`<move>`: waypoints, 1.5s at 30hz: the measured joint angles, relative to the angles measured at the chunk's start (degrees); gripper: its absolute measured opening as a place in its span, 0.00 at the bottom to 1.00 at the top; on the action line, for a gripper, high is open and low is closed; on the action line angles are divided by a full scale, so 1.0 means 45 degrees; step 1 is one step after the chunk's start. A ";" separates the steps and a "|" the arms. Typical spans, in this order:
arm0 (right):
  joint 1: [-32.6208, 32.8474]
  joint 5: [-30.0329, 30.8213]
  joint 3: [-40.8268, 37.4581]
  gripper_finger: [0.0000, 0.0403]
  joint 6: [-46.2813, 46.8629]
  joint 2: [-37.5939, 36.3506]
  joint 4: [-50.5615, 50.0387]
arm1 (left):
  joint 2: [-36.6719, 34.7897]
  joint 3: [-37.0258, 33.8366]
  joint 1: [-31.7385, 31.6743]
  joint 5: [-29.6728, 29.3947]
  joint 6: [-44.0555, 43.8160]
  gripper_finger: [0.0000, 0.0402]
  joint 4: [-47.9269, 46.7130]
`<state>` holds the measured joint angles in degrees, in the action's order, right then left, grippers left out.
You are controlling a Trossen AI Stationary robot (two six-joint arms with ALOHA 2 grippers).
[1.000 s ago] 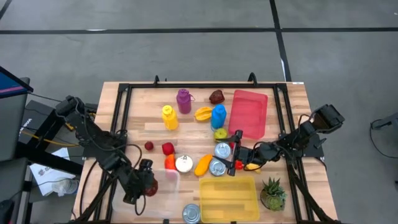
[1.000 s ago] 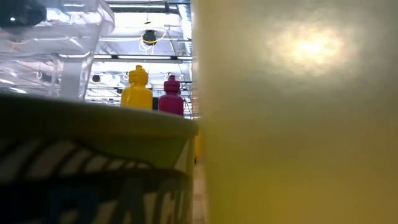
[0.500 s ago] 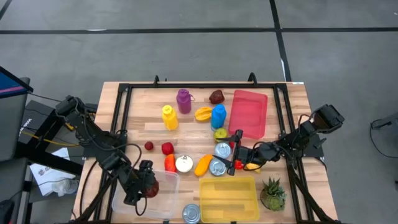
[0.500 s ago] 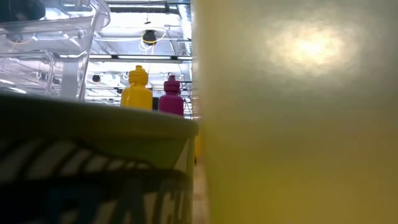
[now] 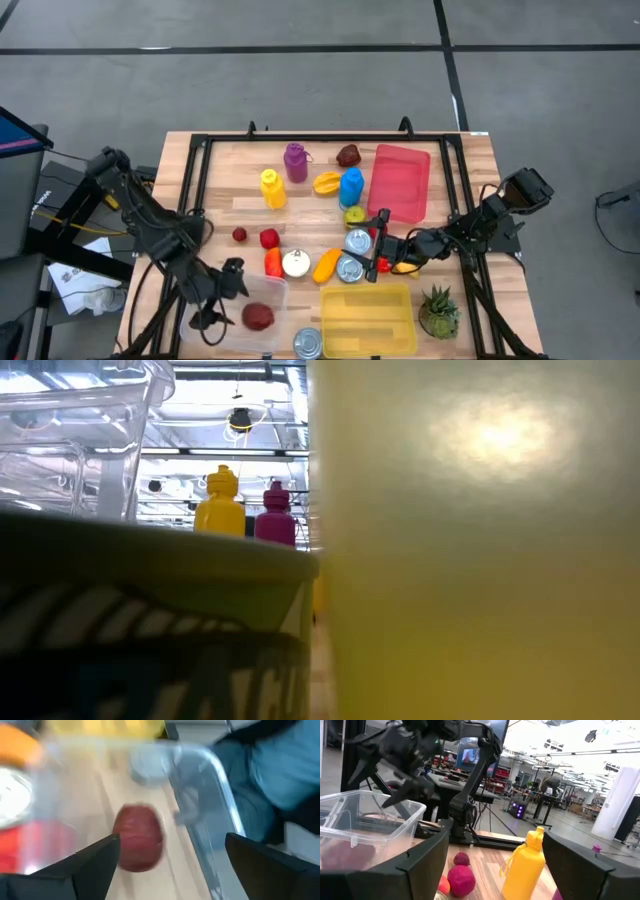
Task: Pick & Place Food Item
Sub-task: Put the right red tomato into the transparent bin
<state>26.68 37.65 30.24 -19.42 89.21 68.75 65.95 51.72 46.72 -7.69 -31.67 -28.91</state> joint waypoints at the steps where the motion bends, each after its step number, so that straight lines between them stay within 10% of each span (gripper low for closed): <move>1: 0.0000 0.0028 0.0000 0.77 0.0002 0.0000 -0.0050 | -0.0219 0.0000 0.0000 -0.0395 0.0151 0.86 0.0005; 9: -0.0324 0.0292 0.0109 0.77 0.1763 0.0005 -0.2265 | -0.0726 0.0000 0.0102 -0.5178 0.2299 0.78 0.0035; 17: -0.1372 -0.1959 0.2338 0.77 0.5017 -0.0367 -1.0703 | -0.0287 -0.1465 -0.0667 -0.7581 0.4967 0.79 0.4341; 29: -0.2742 -0.7074 0.6081 0.77 0.4643 -0.0408 -1.8054 | -0.1533 -0.6350 -0.3781 -0.5195 0.7613 0.75 1.2849; 45: -0.3599 -0.5933 0.6528 0.77 0.9293 -0.0403 -2.4709 | -0.3311 -0.7723 -0.5455 -0.3846 0.7979 0.76 1.2968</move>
<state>10.48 10.95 59.61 22.40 87.39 -42.44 51.05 16.97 22.17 -24.99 4.24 29.44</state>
